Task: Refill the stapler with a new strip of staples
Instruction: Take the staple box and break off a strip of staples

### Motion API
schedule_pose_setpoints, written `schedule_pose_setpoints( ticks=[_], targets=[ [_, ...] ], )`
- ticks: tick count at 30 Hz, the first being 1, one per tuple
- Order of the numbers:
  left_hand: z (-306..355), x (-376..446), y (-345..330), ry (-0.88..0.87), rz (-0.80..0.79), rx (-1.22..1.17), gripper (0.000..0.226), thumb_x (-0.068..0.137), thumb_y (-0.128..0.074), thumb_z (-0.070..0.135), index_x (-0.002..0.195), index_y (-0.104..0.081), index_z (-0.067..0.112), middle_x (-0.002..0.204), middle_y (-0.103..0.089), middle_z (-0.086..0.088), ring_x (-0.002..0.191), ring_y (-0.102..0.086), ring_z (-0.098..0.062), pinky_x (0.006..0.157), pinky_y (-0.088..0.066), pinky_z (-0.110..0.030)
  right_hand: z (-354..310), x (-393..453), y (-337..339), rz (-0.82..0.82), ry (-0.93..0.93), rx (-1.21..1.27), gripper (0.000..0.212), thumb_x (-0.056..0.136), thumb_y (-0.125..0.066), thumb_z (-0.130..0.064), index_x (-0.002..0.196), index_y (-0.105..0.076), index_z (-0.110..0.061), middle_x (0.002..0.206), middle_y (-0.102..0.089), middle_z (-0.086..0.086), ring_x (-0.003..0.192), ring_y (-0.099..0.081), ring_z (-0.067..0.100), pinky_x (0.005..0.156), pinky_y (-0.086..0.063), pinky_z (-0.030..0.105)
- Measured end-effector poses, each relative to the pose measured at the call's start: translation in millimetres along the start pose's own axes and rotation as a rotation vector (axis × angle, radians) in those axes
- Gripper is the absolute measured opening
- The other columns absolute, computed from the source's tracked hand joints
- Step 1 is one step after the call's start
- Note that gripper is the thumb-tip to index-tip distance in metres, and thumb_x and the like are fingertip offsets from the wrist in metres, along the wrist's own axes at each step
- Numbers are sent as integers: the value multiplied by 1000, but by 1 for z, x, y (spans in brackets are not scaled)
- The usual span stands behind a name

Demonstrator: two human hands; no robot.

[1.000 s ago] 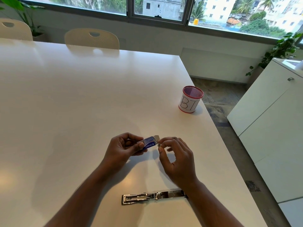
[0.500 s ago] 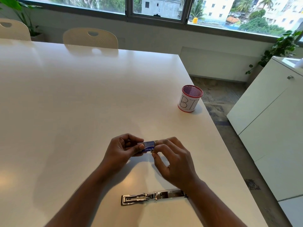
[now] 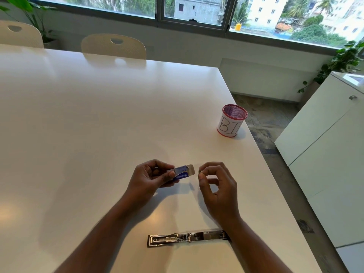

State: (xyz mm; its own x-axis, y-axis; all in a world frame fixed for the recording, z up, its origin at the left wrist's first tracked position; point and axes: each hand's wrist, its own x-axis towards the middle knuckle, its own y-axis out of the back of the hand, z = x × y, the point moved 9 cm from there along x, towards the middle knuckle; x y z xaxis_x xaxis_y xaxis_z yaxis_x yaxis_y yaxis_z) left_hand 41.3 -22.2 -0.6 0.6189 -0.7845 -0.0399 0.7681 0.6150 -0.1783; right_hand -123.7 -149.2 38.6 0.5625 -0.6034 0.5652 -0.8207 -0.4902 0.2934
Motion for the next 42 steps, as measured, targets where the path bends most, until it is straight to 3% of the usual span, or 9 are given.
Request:
schedule_pose_setpoints(
  ticks=[6, 13, 19, 25, 36, 39, 42],
  targets=[
    [1, -1, -3, -20, -21, 49, 30, 79, -75, 12, 105, -69, -2, 99, -80, -16, 88, -79, -30, 74, -64, -28, 2, -2, -9, -67, -27, 102, 6, 91, -71, -4, 94, -69, -9, 104, -71, -5, 96, -72, 19, 74, -62, 26],
    [2, -1, -4, -38, -30, 97, 30, 78, -76, 15, 104, -70, 1, 99, -80, -11, 89, -79, -28, 74, -64, -28, -14, -2, -11, -79, 125, -9, 8, 90, -73, -13, 90, -72, -6, 100, -75, 2, 94, -73, 13, 77, -63, 30],
    [2, 0, -4, -20, -20, 26, 33, 78, -75, 12, 106, -68, -6, 98, -80, -18, 85, -80, -30, 73, -64, -27, -31, -4, -12, -77, 324, -200, 8, 90, -74, -15, 85, -73, -9, 104, -78, 1, 97, -71, 14, 80, -58, 29],
    [-1, 0, -2, 4, -27, 0, 32, 79, -75, 12, 106, -69, -4, 99, -80, -19, 87, -79, -32, 74, -65, -30, -17, -1, -7, -71, 217, -150, 11, 91, -73, -16, 88, -74, -6, 103, -78, 2, 96, -73, 8, 79, -63, 31],
    [1, 0, -3, -21, -13, 62, 30, 76, -76, 14, 102, -70, 0, 96, -80, -15, 85, -80, -29, 70, -64, -26, -13, -6, -4, -20, 75, 42, 12, 94, -68, -17, 98, -66, -6, 103, -75, -9, 94, -74, -2, 81, -60, 15],
    [2, 0, -2, -29, -6, 73, 29, 76, -77, 15, 101, -71, 1, 95, -81, -12, 85, -80, -28, 70, -63, -25, -16, -8, -9, -36, 52, 88, 13, 98, -63, -23, 100, -59, -11, 116, -76, -1, 102, -76, 5, 83, -62, 22],
    [2, 0, -1, -29, 6, 55, 28, 75, -78, 14, 100, -73, 2, 94, -81, -12, 83, -80, -27, 69, -63, -24, -15, -7, -12, -67, 35, 94, 12, 99, -60, -23, 101, -56, -12, 121, -72, -9, 103, -75, 2, 82, -60, 17]
  ],
)
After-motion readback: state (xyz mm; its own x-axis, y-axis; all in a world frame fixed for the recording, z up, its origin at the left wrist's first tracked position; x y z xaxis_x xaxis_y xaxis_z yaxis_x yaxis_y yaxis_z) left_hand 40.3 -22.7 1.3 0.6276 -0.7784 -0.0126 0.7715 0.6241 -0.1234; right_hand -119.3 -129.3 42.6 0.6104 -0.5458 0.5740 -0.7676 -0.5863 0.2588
